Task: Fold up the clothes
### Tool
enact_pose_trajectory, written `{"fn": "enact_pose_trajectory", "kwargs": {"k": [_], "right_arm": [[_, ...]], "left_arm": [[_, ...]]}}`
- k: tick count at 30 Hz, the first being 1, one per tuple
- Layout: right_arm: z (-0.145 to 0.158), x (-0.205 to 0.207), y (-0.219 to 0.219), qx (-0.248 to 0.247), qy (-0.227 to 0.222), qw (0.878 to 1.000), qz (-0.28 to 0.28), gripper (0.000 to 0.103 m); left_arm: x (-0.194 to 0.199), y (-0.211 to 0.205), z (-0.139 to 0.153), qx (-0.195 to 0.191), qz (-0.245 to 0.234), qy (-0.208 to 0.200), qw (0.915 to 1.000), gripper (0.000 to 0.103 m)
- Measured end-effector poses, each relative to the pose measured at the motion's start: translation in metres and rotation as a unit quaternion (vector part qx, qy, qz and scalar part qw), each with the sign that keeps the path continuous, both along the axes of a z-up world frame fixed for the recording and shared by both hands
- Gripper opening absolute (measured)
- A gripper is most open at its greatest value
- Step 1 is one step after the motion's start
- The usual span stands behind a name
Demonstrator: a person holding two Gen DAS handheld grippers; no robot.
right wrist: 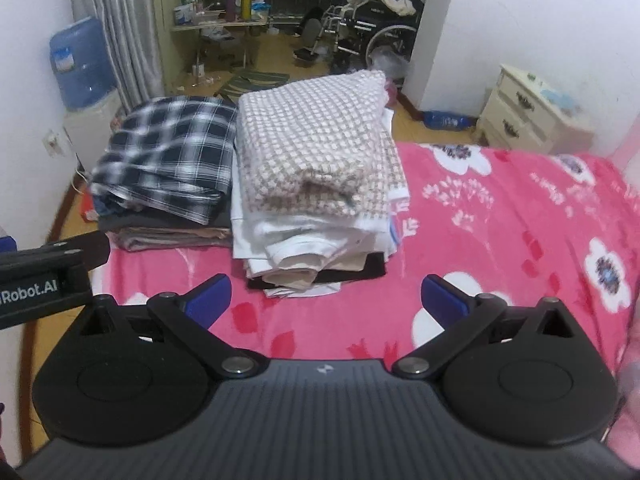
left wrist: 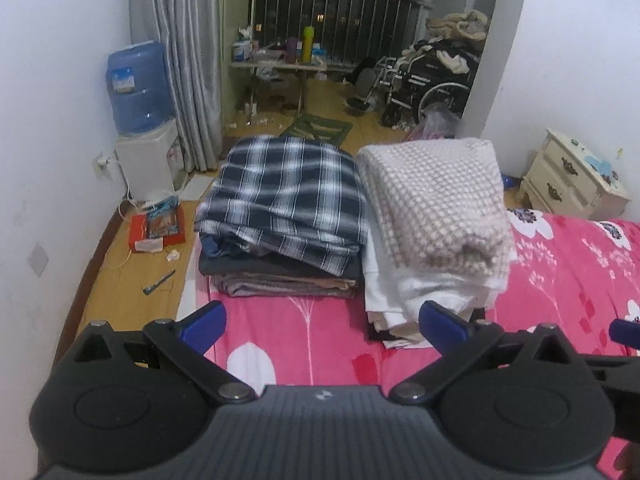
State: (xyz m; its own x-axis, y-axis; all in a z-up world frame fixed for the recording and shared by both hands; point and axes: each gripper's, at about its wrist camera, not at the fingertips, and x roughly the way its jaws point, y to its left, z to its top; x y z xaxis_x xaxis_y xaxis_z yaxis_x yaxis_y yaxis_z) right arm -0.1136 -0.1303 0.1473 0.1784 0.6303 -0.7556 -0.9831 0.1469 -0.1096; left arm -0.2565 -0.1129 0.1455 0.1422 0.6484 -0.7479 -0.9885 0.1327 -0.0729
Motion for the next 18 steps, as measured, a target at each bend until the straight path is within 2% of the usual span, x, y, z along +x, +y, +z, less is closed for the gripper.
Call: {"fn": "enact_pose_trajectory", "kwargs": {"k": [8,18], "right_arm": [[-0.009,0.005,0.009,-0.013,-0.003,1.0,-0.004,0.102],[-0.009,0.017,0.009,-0.016,0.002,1.0,-0.011,0.102]], "left_arm": [[-0.001,0.007,0.0,0.0,0.02,0.019,0.9996,0.103],[0.009,0.007,-0.001,-0.001,0.016,0.042,0.999,0.103]]}}
